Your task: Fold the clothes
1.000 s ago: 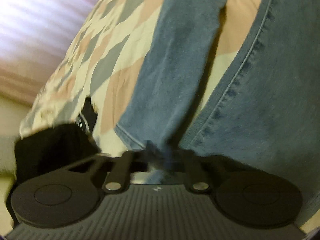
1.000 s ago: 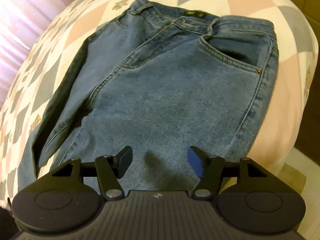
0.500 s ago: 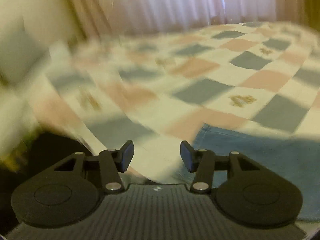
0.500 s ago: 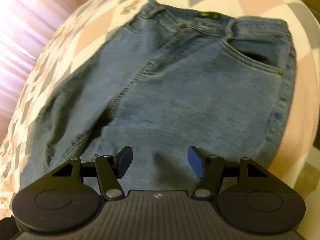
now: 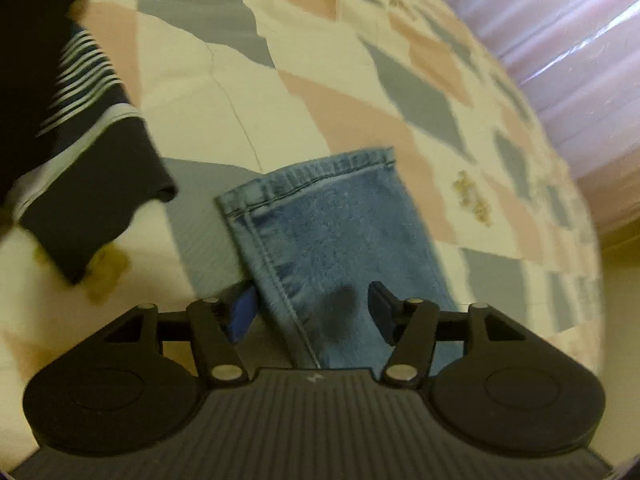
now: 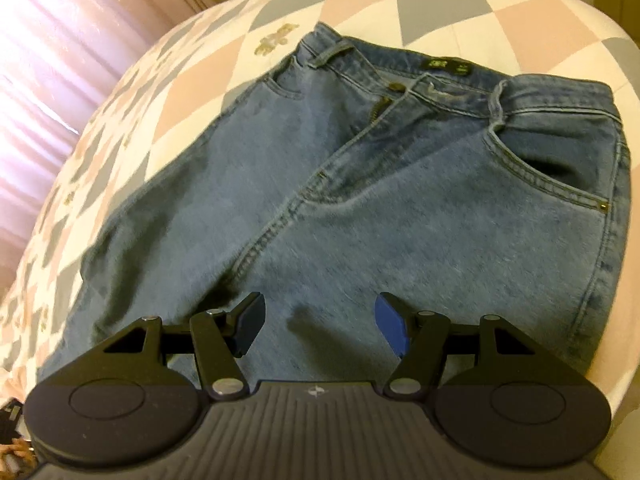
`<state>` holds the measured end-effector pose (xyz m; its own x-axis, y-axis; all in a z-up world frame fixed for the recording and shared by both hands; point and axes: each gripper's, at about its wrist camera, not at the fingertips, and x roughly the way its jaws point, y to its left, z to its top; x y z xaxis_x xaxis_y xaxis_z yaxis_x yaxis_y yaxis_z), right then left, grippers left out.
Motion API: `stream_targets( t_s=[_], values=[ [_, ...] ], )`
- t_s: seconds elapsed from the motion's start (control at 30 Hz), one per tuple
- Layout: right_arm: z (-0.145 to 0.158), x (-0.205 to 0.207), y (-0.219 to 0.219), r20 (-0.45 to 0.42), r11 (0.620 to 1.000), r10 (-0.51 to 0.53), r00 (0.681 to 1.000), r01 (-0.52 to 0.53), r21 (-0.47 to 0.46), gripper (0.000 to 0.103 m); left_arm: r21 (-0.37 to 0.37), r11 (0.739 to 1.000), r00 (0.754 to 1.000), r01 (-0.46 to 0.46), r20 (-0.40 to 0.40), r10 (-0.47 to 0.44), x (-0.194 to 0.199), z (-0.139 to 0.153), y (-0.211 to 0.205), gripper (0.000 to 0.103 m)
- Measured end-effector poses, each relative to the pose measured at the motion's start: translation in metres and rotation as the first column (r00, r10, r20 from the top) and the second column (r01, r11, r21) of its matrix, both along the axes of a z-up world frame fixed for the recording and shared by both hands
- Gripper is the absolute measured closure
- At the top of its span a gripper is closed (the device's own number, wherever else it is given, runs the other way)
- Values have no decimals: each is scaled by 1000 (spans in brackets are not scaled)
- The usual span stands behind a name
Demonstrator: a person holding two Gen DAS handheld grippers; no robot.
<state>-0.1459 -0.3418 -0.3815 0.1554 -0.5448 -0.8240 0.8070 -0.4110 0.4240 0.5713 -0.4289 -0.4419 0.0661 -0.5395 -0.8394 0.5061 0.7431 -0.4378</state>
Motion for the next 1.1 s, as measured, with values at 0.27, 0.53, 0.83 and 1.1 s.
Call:
stream_targets(
  t_s=[0.27,0.53,0.83,1.1],
  values=[
    [9,-6,-14,24,998,-30,999,31,-59,39,-22,935,730,353,632,-261,-65,86,-1,98],
    [0,-21,-34,29,999,13,999,-11,-53,39,261,886,589,382,671,-451,-72,25,-15,86],
    [28,-81,-117,-82,966,220,972,-229,-122,39,210,974,884,84,435,-170,-50,44,24,70],
    [34,-150,-232,-100,914,379,920,-389,-114,41,74,958,908,278,305,-287,-210,96,63,69]
  ],
)
